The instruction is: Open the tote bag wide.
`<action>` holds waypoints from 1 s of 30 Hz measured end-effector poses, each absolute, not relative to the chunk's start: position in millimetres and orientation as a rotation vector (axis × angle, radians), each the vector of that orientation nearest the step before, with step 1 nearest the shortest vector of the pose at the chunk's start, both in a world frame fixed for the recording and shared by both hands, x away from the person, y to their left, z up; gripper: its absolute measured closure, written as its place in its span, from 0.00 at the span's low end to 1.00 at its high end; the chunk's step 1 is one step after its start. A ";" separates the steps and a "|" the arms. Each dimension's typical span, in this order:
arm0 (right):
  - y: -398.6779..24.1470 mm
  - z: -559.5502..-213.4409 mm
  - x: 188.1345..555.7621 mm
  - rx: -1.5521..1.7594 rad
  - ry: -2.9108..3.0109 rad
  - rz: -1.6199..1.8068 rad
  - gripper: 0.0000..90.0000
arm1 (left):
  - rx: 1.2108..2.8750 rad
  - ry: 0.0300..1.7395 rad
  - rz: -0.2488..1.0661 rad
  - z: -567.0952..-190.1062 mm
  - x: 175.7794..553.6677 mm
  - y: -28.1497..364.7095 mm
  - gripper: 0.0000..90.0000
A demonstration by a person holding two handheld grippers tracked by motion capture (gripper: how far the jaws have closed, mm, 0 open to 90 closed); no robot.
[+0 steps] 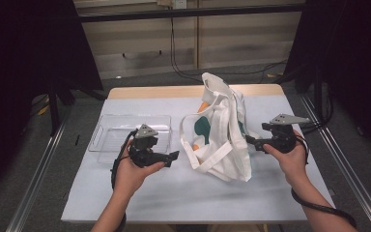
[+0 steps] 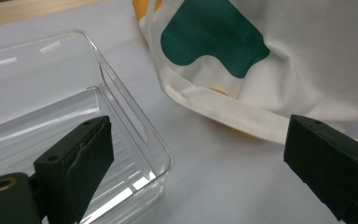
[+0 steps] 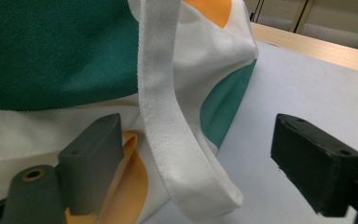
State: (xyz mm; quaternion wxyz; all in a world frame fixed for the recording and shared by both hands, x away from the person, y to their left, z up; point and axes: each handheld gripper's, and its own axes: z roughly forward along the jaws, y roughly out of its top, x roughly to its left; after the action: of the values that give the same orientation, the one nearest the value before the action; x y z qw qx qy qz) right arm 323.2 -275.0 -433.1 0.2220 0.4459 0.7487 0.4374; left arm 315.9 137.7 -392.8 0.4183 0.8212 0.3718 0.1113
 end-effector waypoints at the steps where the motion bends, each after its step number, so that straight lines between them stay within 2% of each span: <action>1: -274.9 -433.2 324.1 1.227 2.068 1.210 0.20 | 2.039 0.946 0.280 -392.3 317.0 135.5 0.10; 15: -270.9 -431.4 330.9 1.220 2.072 1.235 0.33 | 2.039 0.948 0.313 -381.1 340.5 122.8 0.19; 24: -271.5 -431.8 334.2 1.221 2.072 1.246 0.39 | 2.029 0.943 0.325 -374.6 357.4 113.5 0.26; 30: -273.7 -431.7 334.5 1.230 2.074 1.255 0.41 | 2.043 0.925 0.335 -371.5 366.3 105.2 0.27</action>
State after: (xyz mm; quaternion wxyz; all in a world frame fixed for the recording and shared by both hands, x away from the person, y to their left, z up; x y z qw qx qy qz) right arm 334.5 -273.7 -431.7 0.2102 0.4423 0.7460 0.4514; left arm 366.3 105.2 -371.5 0.4232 0.8163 0.3697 0.1339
